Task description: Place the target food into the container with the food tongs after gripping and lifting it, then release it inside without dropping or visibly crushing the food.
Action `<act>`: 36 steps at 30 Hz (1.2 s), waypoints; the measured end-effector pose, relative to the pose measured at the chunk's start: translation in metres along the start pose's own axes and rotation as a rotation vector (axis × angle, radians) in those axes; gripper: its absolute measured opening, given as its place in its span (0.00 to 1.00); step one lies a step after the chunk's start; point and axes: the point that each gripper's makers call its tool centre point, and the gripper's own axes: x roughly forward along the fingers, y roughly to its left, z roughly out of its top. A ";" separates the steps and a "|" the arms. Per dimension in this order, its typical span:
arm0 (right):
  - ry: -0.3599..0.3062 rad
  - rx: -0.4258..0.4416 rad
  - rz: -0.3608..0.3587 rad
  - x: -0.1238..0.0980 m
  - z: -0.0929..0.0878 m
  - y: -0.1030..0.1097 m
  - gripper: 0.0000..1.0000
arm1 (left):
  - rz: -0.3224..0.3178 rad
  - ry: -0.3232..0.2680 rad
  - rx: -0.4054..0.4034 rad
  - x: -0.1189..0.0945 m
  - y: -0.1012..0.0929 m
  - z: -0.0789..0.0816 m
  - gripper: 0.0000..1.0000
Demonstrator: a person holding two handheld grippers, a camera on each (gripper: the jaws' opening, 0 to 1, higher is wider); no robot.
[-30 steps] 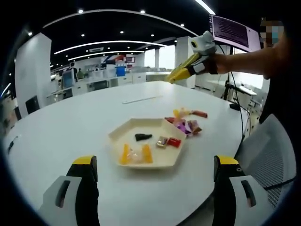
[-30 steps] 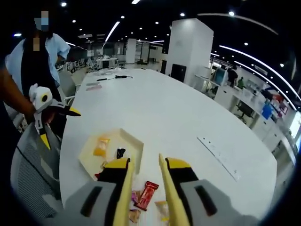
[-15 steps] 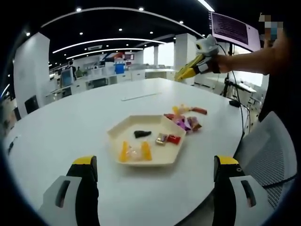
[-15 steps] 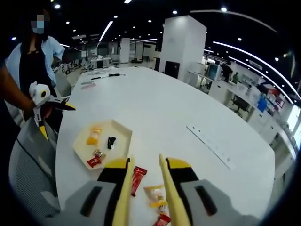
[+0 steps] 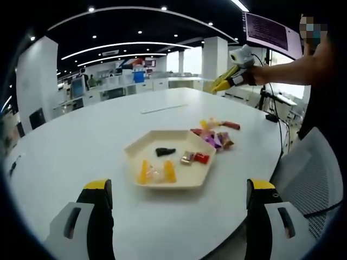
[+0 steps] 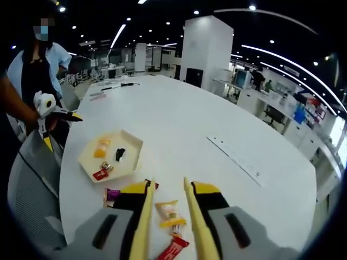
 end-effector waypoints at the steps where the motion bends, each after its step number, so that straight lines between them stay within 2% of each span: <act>1: 0.001 -0.002 0.004 0.000 -0.002 0.000 0.29 | 0.001 0.001 -0.001 0.000 0.000 0.000 1.00; 8: 0.008 -0.010 0.028 0.006 -0.014 -0.001 0.30 | 0.001 0.014 0.000 0.001 0.000 -0.003 1.00; 25: 0.035 -0.025 0.092 0.038 -0.052 0.003 0.30 | 0.009 0.037 -0.008 0.002 0.001 -0.007 1.00; 36: 0.094 -0.058 0.124 0.053 -0.073 0.011 0.30 | 0.006 0.045 -0.012 0.003 0.001 -0.009 1.00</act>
